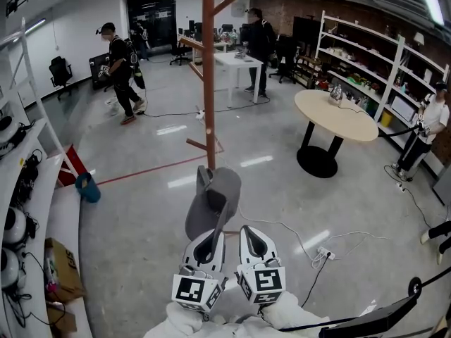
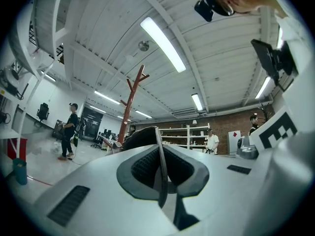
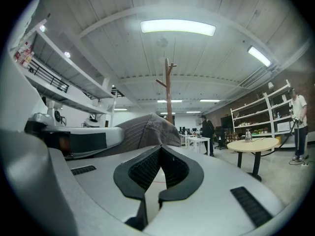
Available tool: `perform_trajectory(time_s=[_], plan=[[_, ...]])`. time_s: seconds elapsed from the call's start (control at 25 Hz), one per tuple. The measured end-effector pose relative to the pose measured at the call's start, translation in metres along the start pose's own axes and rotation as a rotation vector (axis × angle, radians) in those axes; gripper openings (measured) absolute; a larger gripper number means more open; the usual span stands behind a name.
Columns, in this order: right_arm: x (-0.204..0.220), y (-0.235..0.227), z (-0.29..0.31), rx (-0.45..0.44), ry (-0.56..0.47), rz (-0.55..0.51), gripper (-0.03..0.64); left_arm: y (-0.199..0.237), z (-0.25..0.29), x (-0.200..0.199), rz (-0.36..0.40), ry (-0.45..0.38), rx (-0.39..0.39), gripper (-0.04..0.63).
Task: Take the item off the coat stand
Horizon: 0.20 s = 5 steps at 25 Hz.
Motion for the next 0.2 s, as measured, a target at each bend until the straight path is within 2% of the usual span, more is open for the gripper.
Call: perform_trajectory(time_s=[0.2], plan=[[0.0007,-0.0007,0.0017,0.002,-0.001,0.0,0.009,0.0003,0.0011,0.0006,-0.008,-0.005,0.001,0.018]])
Point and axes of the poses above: the fingertips, and each gripper's own axes: z forward along the fingers, y to its left, x out of its underside, the point moved 4 cm from there along -z, backward along the fingers, and after that the axes turned 10 degrees about x, right-handed, at the moved point
